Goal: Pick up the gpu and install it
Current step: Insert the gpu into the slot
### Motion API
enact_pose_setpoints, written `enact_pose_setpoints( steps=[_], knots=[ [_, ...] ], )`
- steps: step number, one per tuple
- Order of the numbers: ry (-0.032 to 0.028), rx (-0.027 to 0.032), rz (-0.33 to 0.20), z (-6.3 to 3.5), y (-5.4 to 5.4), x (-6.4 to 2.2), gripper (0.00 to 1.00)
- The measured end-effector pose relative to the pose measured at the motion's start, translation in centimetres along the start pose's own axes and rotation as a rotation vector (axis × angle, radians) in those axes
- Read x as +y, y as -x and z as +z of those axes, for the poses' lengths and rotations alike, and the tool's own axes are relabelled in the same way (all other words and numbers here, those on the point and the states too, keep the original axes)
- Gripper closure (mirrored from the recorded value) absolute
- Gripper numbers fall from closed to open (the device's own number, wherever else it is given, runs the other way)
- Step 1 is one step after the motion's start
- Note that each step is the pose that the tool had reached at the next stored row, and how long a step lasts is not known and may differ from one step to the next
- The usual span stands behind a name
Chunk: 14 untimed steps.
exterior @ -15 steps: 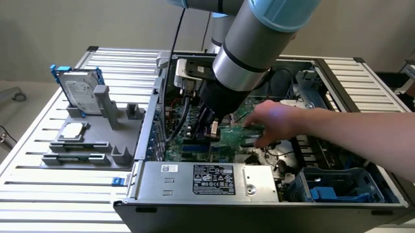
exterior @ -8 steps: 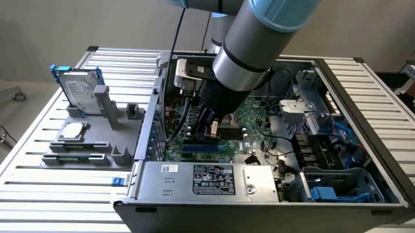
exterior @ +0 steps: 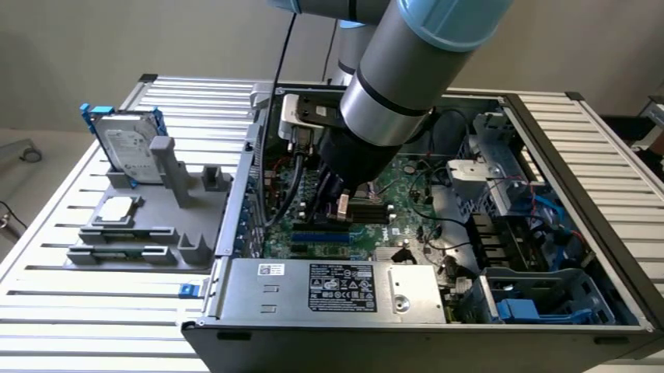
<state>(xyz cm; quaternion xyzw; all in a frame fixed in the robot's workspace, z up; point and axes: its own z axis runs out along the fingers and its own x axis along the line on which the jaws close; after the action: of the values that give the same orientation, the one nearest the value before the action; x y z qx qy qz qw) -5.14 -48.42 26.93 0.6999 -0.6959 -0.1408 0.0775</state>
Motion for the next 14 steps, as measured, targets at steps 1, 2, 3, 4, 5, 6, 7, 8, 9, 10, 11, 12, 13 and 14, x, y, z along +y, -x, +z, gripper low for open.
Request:
enact_pose_setpoints(
  steps=[1, 2, 3, 4, 5, 6, 7, 8, 9, 10, 11, 12, 13, 14],
  knots=[
    [0.0, 0.0001, 0.0, 0.0, 0.0, 0.0, 0.65],
    [0.0, 0.0001, 0.0, 0.0, 0.0, 0.0, 0.65],
    [0.0, 0.0, 0.0, 0.0, 0.0, 0.0, 0.65],
    [0.0, 0.0, 0.0, 0.0, 0.0, 0.0, 0.65],
    [0.0, 0.0, 0.0, 0.0, 0.0, 0.0, 0.65],
    [0.0, 0.0, 0.0, 0.0, 0.0, 0.0, 0.65],
    [0.0, 0.0, 0.0, 0.0, 0.0, 0.0, 0.65],
    [0.0, 0.0, 0.0, 0.0, 0.0, 0.0, 0.65],
    [0.0, 0.0, 0.0, 0.0, 0.0, 0.0, 0.65],
    [0.0, 0.0, 0.0, 0.0, 0.0, 0.0, 0.65],
    [0.0, 0.0, 0.0, 0.0, 0.0, 0.0, 0.65],
    [0.0, 0.0, 0.0, 0.0, 0.0, 0.0, 0.65],
    [0.0, 0.0, 0.0, 0.0, 0.0, 0.0, 0.65],
    [0.0, 0.0, 0.0, 0.0, 0.0, 0.0, 0.65]
  ],
)
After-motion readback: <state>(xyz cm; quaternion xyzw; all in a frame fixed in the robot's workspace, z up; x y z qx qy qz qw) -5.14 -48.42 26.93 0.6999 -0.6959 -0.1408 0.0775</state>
